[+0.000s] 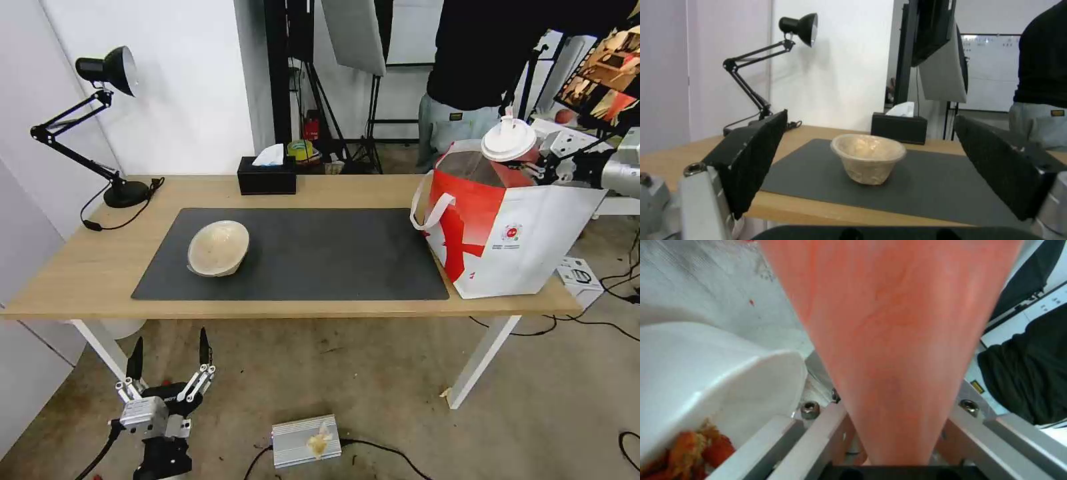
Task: Pick up the trash from the table and place it into the takeout bag.
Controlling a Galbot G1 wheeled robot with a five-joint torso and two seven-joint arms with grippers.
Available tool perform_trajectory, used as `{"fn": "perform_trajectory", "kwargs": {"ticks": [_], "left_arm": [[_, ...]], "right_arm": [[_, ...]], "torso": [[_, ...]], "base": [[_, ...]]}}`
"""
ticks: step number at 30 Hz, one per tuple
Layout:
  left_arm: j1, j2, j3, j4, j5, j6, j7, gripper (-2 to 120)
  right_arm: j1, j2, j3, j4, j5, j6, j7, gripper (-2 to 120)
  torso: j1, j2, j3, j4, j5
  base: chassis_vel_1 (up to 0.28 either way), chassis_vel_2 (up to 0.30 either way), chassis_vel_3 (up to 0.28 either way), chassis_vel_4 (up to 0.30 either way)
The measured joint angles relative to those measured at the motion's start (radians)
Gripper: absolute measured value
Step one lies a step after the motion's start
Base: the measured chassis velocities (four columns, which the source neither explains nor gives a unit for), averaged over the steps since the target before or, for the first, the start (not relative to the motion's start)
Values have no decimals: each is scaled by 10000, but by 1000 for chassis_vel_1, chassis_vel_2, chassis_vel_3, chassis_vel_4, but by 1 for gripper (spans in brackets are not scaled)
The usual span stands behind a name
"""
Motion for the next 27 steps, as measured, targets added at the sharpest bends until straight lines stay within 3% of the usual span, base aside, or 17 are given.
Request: {"fn": "perform_trajectory", "kwargs": {"ticks": [13,16,27], "left_arm": [[9,0,-12,5,12,-6,4,100],[8,4,-19,16,14,-6,4,100],[89,-155,84,-21,221,-35,7,100]], "right_arm": [[45,156,-19,-72,-744,91,-60,4],[64,180,-19,-82,-874,93,-118,11],[-19,232,-5,-54,-956,46,115,52]], "torso": [[0,0,0,0,-2],[0,0,0,0,-1],[-1,0,0,0,-1]], "base": [[0,0,0,0],[0,0,0,0],[0,0,0,0]]}}
